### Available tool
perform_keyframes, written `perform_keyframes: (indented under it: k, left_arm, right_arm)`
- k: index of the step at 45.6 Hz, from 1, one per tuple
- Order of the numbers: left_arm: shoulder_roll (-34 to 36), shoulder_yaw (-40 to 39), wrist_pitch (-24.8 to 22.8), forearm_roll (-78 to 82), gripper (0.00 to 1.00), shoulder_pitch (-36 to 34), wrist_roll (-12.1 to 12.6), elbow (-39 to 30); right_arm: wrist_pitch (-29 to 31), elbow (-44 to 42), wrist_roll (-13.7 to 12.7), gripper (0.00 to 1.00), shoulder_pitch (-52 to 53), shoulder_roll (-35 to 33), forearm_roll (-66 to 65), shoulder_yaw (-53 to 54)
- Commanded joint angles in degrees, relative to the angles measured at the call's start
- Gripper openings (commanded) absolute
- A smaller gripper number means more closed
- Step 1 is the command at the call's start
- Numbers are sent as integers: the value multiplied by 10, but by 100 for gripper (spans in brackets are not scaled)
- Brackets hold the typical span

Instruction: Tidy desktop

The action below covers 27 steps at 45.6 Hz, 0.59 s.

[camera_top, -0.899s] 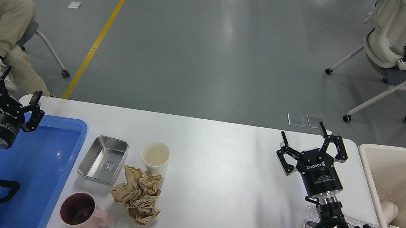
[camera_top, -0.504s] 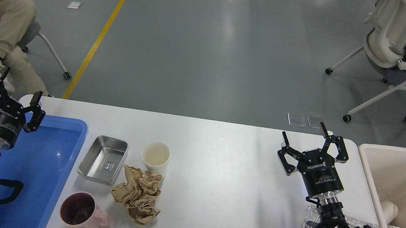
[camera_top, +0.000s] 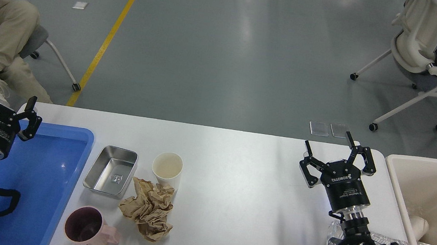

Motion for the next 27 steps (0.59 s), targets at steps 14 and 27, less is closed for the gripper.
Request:
perform_keyframes:
  k: [14,27]
  left_arm:
    - [17,1,-23,1,97,4,4,25]
    - [27,9,-22,2,97,8,2,24]
  right_arm:
    - [1,0,0,100,3,5,0,0]
    - [1,0,0,100,-1,6,0,0]
